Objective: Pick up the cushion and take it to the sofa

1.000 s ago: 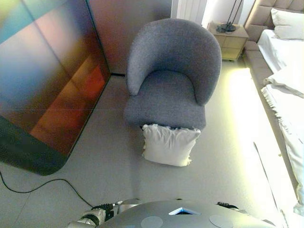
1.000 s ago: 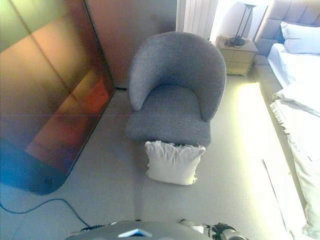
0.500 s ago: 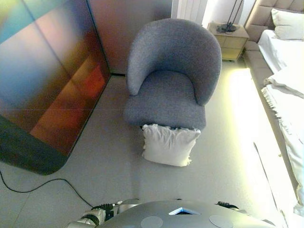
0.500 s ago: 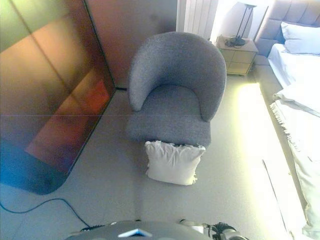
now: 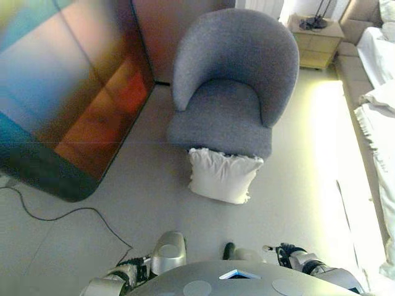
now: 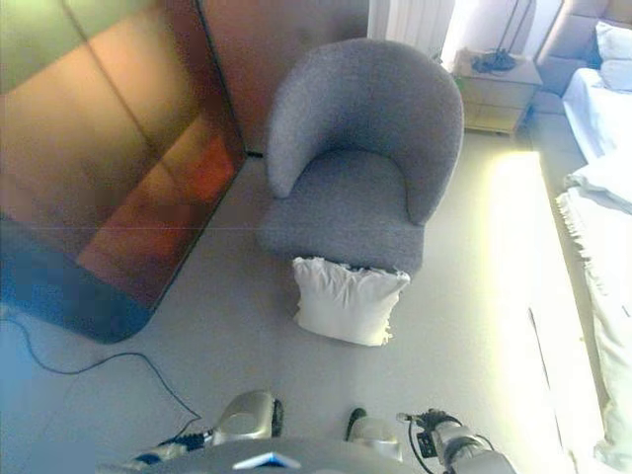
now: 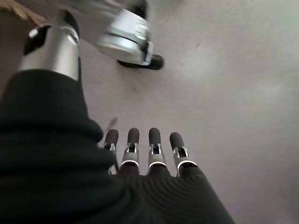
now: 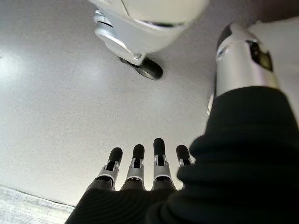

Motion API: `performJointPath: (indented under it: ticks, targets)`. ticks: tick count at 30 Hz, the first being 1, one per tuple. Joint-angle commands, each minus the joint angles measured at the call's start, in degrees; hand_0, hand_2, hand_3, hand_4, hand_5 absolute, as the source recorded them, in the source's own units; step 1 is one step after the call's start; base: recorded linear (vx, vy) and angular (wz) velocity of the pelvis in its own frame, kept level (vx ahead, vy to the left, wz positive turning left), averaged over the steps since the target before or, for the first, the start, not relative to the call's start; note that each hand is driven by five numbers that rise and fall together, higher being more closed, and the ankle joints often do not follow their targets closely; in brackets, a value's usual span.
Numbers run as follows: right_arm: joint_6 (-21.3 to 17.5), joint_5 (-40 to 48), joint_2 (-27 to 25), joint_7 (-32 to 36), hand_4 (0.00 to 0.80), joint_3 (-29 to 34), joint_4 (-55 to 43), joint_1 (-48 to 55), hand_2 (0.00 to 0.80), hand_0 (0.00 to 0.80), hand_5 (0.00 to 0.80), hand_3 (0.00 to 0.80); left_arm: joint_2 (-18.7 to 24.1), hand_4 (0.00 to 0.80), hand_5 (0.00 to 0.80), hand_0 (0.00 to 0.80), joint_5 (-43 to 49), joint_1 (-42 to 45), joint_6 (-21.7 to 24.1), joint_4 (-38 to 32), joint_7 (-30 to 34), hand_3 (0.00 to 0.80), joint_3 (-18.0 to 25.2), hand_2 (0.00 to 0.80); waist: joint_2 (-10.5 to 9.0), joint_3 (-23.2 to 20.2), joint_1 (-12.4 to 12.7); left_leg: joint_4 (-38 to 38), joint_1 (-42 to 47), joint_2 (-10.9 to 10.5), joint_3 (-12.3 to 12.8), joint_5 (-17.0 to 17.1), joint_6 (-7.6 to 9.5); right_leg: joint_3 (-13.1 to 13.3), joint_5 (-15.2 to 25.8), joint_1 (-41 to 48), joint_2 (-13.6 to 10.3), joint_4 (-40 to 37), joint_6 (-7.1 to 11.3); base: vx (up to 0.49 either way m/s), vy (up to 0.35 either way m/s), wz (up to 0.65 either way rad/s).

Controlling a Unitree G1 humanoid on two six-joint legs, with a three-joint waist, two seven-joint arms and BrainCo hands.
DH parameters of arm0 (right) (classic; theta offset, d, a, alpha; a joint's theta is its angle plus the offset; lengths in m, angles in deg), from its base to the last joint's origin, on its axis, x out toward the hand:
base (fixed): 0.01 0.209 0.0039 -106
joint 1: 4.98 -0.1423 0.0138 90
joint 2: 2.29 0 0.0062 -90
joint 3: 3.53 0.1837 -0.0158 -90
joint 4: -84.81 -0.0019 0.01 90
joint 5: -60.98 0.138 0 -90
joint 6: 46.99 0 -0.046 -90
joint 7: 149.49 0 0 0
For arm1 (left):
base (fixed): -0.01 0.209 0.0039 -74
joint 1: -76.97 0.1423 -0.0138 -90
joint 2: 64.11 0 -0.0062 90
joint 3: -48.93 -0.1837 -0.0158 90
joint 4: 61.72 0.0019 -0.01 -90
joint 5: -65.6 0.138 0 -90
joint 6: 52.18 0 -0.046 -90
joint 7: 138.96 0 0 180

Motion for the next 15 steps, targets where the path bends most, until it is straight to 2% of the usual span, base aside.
performJointPath:
  ticks: [1, 3, 5, 7, 10, 11, 13, 15]
  targets:
    - [0.09, -1.88, -2.52, -0.32, 0.0, 1.45, -0.4, -0.53, 0.0, 0.0, 0.0, 0.0, 0.59, 0.0, 0.0, 0.0, -0.32, 1.31, -0.13, -1.42, 0.21, 0.0, 0.74, 0.0, 2.82, 1.6, 2.11, -7.8, -4.1, 3.59, 0.31, 5.49, 2.61, 1.21, -8.88, 7.78, 3.45, 7.21, 0.52, 0.404, 0.146, 0.22]
    - [0.19, -2.44, -2.63, 0.03, 0.0, 1.49, -0.35, -0.21, 0.0, 0.0, 0.0, 0.0, 0.58, 0.0, 0.0, 0.0, -0.06, 2.3, -0.25, -1.39, 1.1, 0.0, 0.65, 0.0, 3.28, 0.81, 2.7, -14.23, -3.24, 4.72, -0.93, 7.47, 1.95, 2.62, -11.11, 10.65, 3.71, 7.28, 0.61, 0.451, 0.166, 0.39]
    - [0.47, -3.15, -2.33, -0.1, 0.0, 1.11, -0.02, 0.1, 0.0, 0.0, 0.0, 0.0, 0.28, 0.0, 0.0, 0.0, -0.18, 2.98, -0.52, -1.32, 1.55, 0.0, 0.68, 0.0, 3.63, -0.26, 3.22, -18.91, -3.26, 6.15, -1.8, 7.83, 1.36, 3.87, -13.95, 12.73, 3.85, 8.13, 0.57, 0.479, 0.171, 0.11]
    - [1.32, -3.55, -2.04, -0.54, 0.0, 0.83, 0.15, 0.26, 0.0, 0.0, 0.0, 0.0, -0.03, 0.0, 0.0, 0.0, -0.37, 3.53, -0.87, -1.25, 1.75, 0.0, 0.84, 0.0, 3.83, -1.05, 3.4, -18.92, -4.72, 8.0, -2.61, 6.87, 0.79, 4.56, -17.09, 14.12, 3.7, 9.36, 0.31, 0.447, 0.174, -0.06]
    - [2.22, -3.91, -1.86, -0.93, 0.0, 0.88, 0.53, 0.2, 0.0, 0.0, 0.0, 0.0, -0.33, 0.0, 0.0, 0.0, -0.75, 3.77, -1.27, -1.06, 1.6, 0.0, 0.8, 0.0, 4.15, -1.62, 3.58, -18.92, -5.05, 10.16, -4.02, 6.75, 0.45, 5.26, -19.37, 14.99, 2.87, 10.8, 0.27, 0.439, 0.218, -0.29]
    - [2.56, -3.63, -1.85, -1.33, 0.0, 1.11, 0.66, 0.19, 0.0, 0.0, 0.0, 0.0, -0.3, 0.0, 0.0, 0.0, -0.76, 3.82, -1.37, -1.01, 1.59, 0.0, 0.85, 0.0, 4.13, -1.7, 3.61, -18.92, -4.66, 10.49, -4.21, 6.61, 0.56, 5.48, -19.86, 15.1, 2.27, 11.5, 0.46, 0.518, 0.304, -0.59]
    - [2.37, -3.85, -1.76, -1.54, 0.0, 2.05, 1.42, 0.19, 0.0, 0.0, 0.0, 0.0, -0.1, 0.0, 0.0, 0.0, -0.03, 3.4, -1.63, -0.6, 1.5, 0.0, 1.17, 0.0, 3.97, -2.25, 3.43, -18.46, -3.7, 10.1, -2.44, 5.26, 1.33, 5.14, -19.67, 15.22, -0.15, 12.95, 2.28, 0.52, 0.321, -0.66]
    - [2.0, -4.06, -1.48, -1.14, 0.0, 3.04, 1.62, 0.43, 0.0, 0.0, 0.0, 0.0, 0.63, 0.0, 0.0, 0.0, 1.29, 2.74, -1.52, -0.29, 1.84, 0.0, 1.38, 0.0, 3.23, -2.89, 3.53, -14.43, -4.94, 8.52, -2.04, 4.26, 2.31, 4.99, -18.64, 15.6, -2.43, 14.51, 4.2, 0.515, 0.336, -0.63]
